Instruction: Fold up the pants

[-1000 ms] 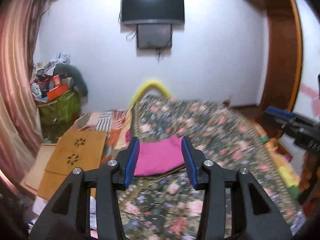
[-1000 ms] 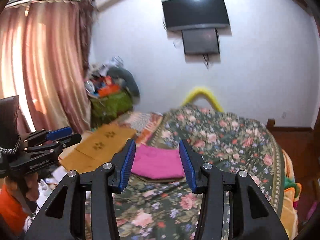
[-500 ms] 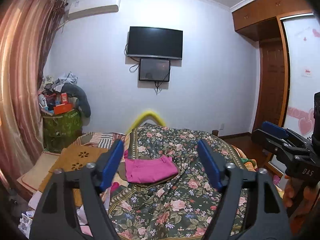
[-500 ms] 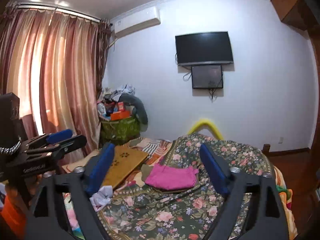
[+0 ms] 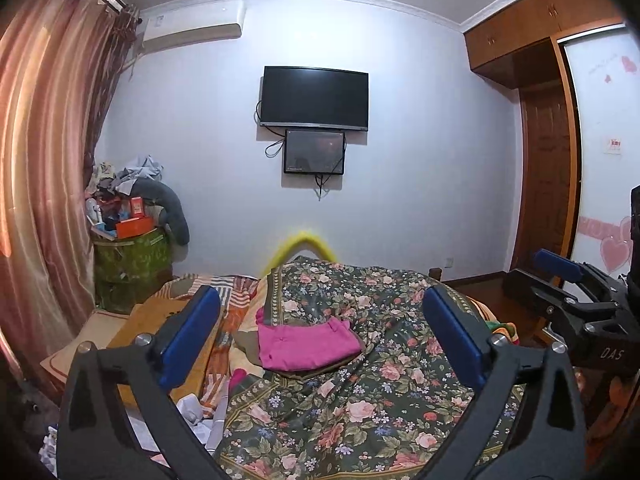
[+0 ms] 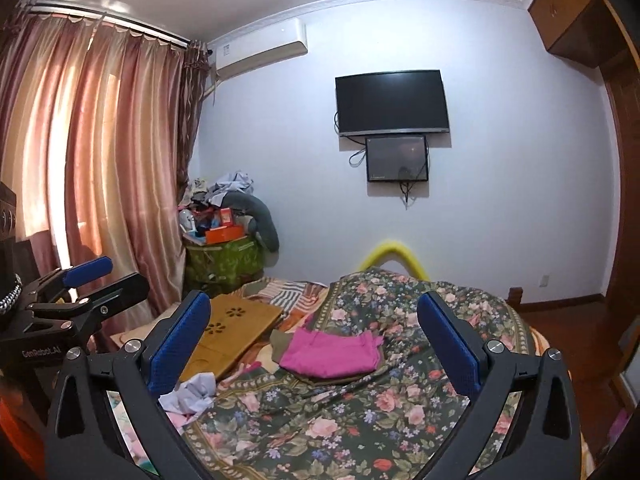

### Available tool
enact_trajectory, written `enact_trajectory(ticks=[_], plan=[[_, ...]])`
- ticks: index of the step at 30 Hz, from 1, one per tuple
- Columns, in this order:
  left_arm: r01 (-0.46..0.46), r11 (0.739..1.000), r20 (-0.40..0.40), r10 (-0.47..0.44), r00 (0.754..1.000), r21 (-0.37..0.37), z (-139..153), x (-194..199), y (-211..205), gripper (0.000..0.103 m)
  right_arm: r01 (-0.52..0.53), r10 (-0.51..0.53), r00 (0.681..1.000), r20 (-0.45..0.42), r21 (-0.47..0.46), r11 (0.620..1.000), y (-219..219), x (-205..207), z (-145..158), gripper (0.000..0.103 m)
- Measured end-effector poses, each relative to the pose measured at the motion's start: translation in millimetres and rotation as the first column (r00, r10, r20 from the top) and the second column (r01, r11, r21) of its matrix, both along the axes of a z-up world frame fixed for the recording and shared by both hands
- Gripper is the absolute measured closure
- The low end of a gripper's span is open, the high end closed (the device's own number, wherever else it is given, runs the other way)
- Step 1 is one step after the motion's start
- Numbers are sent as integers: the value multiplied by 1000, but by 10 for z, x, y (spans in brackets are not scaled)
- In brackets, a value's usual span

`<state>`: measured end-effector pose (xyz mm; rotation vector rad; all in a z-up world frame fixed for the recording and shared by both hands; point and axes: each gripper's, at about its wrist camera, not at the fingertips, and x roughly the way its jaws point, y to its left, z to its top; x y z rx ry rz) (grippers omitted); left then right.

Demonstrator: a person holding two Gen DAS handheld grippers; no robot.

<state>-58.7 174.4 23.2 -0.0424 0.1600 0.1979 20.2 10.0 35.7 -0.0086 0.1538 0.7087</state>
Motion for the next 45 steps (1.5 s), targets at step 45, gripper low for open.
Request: enact_trajectory(ticks=[45], plan=[[28,1000,-26,-28,999,-11,-71,129,-135,0,16,-16,1000,-26,0,1000,-60,-72,1,0]])
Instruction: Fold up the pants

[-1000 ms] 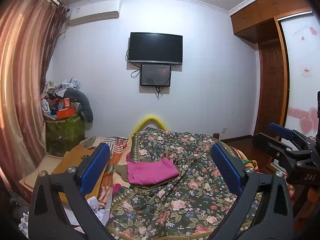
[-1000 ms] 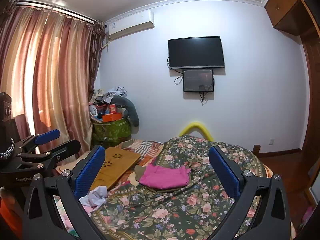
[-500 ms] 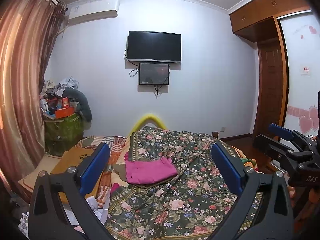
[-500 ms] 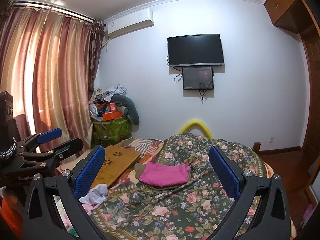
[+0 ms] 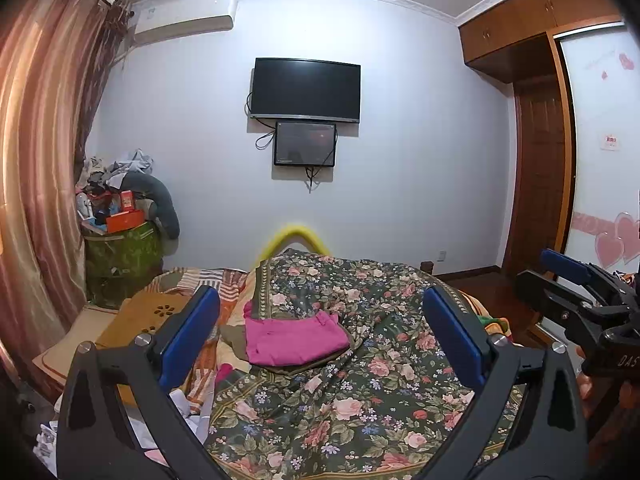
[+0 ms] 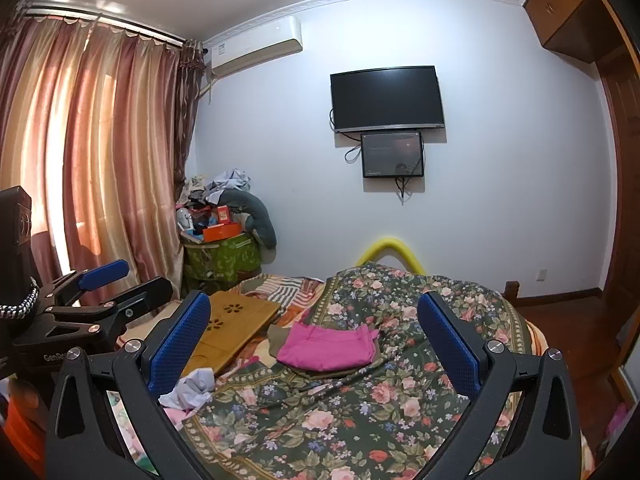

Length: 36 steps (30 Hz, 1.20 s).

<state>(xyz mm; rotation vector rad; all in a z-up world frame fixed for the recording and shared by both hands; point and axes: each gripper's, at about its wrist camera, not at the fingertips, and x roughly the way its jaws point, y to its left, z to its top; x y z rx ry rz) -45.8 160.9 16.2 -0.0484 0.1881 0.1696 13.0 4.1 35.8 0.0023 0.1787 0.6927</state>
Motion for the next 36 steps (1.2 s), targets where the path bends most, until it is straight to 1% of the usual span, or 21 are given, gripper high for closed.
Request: enact_trajectory(ticks=[12,17,21,36], plan=[[16,1000,2,-16,1000,9,22,-1,-40,0,6,-6,1000,-4,1,1000,-19,-18,1,0],[46,999,5,-46,999,1,40,-6,-43,0,10,-10,1000,-6,3,1000,-15,-17,1,0],[65,998,-10,-65,998,-10,45,18,-43,0,10,-10,1000,-8,1,1000,-13,-19,7,0],[71,997,-22,-71,997,-4,29,62,-84,0,16,-16,1000,-17,3,1000,-3,7,9,0]])
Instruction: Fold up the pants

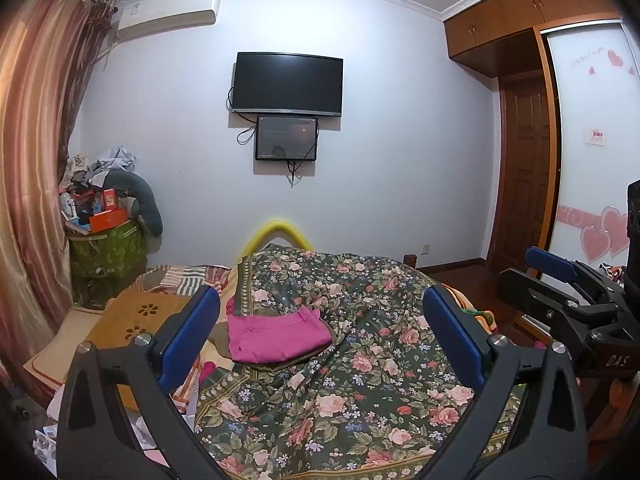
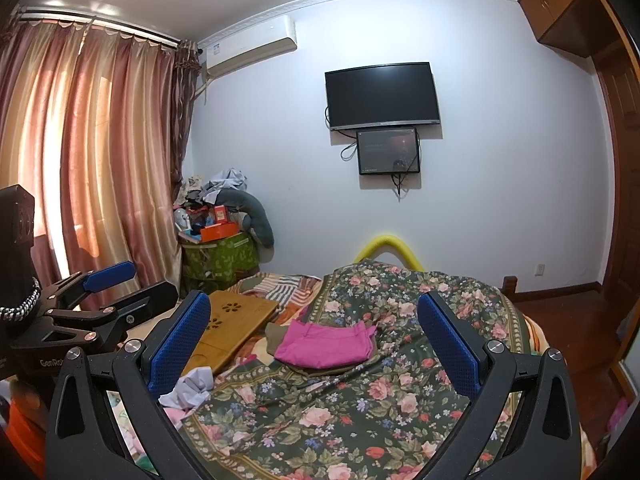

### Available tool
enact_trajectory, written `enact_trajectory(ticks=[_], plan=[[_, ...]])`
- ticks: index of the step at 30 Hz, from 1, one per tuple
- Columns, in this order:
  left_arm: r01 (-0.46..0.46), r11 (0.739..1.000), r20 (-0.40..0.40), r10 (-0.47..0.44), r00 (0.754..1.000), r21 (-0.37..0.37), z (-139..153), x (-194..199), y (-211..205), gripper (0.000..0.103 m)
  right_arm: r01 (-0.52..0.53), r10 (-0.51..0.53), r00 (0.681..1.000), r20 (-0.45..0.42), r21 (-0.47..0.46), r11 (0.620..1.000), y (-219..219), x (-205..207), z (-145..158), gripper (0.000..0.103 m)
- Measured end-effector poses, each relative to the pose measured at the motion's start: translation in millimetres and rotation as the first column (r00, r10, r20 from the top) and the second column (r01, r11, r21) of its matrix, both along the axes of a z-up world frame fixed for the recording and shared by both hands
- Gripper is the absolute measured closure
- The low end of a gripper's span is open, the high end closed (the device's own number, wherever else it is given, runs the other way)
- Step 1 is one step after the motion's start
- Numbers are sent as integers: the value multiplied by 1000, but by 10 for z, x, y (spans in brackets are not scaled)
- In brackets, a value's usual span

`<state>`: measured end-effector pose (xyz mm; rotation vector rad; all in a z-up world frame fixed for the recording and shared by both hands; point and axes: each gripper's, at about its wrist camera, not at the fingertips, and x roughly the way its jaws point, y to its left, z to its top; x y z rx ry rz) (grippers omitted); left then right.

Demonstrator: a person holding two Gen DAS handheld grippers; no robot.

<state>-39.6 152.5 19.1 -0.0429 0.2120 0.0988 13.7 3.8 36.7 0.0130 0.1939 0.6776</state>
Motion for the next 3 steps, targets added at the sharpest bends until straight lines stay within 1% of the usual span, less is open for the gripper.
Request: enact_trajectory(ticks=[3], plan=[[3,1000,-6,-3,1000,4,-2,24,-7,0,0,0,1000,-7,1,1000,2,28,-13,0]])
